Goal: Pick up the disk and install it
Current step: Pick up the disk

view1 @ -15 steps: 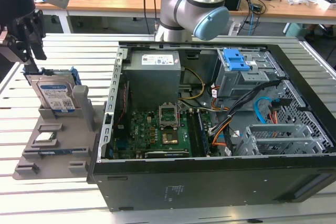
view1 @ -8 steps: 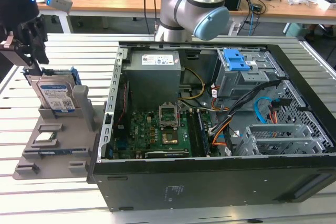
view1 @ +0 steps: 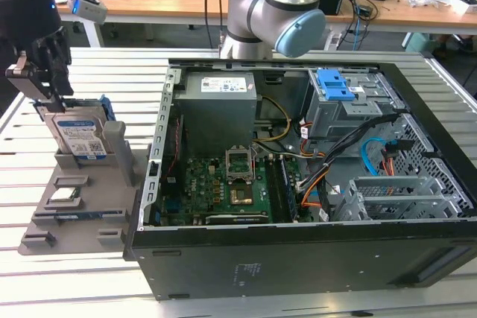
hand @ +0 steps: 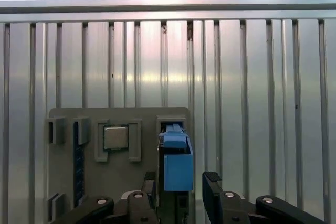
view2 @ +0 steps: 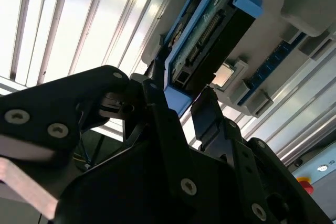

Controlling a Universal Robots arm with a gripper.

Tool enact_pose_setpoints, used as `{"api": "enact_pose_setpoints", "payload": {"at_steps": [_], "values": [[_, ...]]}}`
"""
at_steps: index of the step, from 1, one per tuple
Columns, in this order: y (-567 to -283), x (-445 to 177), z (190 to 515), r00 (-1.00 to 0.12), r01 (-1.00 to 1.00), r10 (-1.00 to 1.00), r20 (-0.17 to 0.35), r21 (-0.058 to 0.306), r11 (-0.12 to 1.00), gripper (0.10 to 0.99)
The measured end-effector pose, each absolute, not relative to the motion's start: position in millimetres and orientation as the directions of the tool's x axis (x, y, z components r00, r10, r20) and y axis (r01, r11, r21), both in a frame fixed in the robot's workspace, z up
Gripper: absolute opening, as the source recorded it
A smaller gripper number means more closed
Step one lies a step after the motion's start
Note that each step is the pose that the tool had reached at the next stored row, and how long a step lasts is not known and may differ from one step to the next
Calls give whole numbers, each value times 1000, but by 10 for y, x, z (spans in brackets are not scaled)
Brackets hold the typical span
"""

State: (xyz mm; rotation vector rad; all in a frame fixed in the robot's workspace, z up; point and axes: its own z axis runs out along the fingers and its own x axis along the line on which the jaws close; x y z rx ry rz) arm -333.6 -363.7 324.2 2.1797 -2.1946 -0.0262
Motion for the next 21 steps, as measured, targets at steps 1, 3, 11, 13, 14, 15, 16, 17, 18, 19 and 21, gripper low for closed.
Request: {"api": "enact_pose_setpoints", "payload": {"at_steps": [1, 3, 11, 13, 14, 15, 16, 17, 18, 19, 21], "values": [[-3637, -3333, 3231, -5, -999, -1000, 23, 46, 6, 482], [-3637, -3325, 3207, -1, -999, -1000, 25, 46, 2, 482], [-3637, -3298, 3064, 5, -999, -1000, 27, 46, -3, 482], [-3638, -3296, 3034, 5, -999, -1000, 27, 46, -3, 482], [-3638, -3295, 3020, 5, -999, -1000, 27, 46, -3, 482], [-3637, -3292, 3001, 5, -999, -1000, 27, 46, -3, 482], [-3638, -3291, 2989, 5, -999, -1000, 27, 46, -3, 482], [-3637, -3288, 2946, 5, -999, -1000, 27, 46, -3, 482], [-3637, -3286, 2919, 5, -999, -1000, 27, 46, -3, 482], [-3637, -3285, 2897, 5, -999, -1000, 27, 46, -3, 482], [-3637, -3283, 2870, 5, -999, -1000, 27, 46, -3, 482]]}}
